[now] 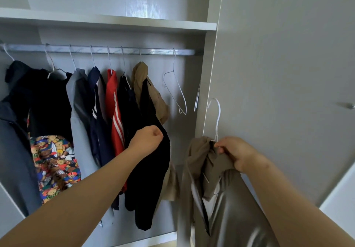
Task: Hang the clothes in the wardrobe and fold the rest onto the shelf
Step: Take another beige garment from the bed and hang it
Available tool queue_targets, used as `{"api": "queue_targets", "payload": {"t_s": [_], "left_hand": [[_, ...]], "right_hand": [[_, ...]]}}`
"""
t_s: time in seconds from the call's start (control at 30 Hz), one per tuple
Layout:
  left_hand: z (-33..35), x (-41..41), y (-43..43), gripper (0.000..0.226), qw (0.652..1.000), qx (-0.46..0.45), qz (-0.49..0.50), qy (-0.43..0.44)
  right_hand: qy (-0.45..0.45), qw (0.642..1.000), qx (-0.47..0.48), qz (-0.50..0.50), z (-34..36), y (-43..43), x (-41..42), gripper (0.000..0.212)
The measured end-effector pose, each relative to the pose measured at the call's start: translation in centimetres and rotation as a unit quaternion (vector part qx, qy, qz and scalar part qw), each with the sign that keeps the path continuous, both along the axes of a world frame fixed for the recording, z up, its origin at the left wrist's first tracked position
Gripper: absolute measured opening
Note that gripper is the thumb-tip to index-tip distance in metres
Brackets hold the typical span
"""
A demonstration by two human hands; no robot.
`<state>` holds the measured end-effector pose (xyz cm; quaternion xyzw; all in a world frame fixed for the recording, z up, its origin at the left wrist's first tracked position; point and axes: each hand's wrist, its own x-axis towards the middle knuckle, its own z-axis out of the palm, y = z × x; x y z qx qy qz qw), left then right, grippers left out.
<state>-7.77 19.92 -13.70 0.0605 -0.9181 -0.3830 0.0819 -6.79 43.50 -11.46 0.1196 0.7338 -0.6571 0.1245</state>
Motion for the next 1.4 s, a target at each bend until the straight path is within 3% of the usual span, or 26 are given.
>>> {"api": "queue_targets", "payload": {"t_s": [0.43,0.67,0.93,1.13,1.4], "left_hand": [[2.2,-6.8,-1.6,0.018,0.994,-0.096,-0.03,0.041],[3.5,-14.6,-5.9,0.014,0.998,-0.01,-0.018,0.063],[8.7,-25.1,-10.7,0.025,0.989,0.012,-0.046,0.143],[10.2,-30.1,-12.8,0.018,0.98,0.037,-0.072,0.184],[8.6,-32.9,-14.3,0.024,0.979,0.052,-0.087,0.178]], "right_hand": [[0.03,0.998,-0.041,0.045,-0.1,-5.8,-7.3,0.027],[0.024,0.991,-0.125,0.032,2.8,-11.5,-16.0,0.019],[0.115,0.986,-0.124,-0.012,10.3,-17.0,-26.8,0.028],[0.16,0.986,-0.053,-0.004,13.1,-21.0,-33.0,0.028],[0.116,0.993,0.034,-0.002,9.1,-24.4,-38.4,0.025]]}}
